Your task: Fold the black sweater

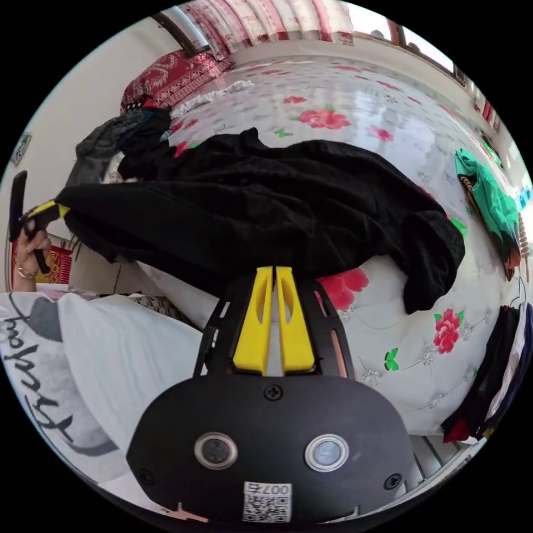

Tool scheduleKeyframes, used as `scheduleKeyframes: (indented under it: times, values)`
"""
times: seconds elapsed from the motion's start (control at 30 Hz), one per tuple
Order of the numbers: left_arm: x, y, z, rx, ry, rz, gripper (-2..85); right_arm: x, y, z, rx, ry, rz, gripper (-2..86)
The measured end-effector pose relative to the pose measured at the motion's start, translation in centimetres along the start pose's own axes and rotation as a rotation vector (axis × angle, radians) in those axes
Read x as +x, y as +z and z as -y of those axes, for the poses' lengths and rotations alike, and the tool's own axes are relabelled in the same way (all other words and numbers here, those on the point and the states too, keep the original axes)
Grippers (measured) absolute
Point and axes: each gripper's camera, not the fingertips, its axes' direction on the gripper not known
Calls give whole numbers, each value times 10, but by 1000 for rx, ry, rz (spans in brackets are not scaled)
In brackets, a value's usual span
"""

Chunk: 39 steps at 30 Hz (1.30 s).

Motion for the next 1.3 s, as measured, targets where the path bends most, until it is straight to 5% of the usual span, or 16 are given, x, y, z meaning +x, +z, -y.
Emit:
scheduleKeyframes:
  times: [0.27,0.43,0.77,1.1,1.2,1.3]
  values:
    - [-53,0,26,45,-124,33,18,-9,-126,24,63,-82,73,1]
    - [-71,71,89,-37,-230,39,49,21,-70,84,62,111,-5,24]
    - [-107,83,57,-125,-329,74,65,37,-13,15,-16,337,21,23]
    - [-76,116,120,-155,-150,29,133,-21,47,74,-108,-33,-273,14]
    - [-72,149,134,-269,-132,136,84,-18,74,70,-250,-46,-365,5]
    - [-75,138,127,-241,-118,121,24,-16,38,55,-131,0,-296,0]
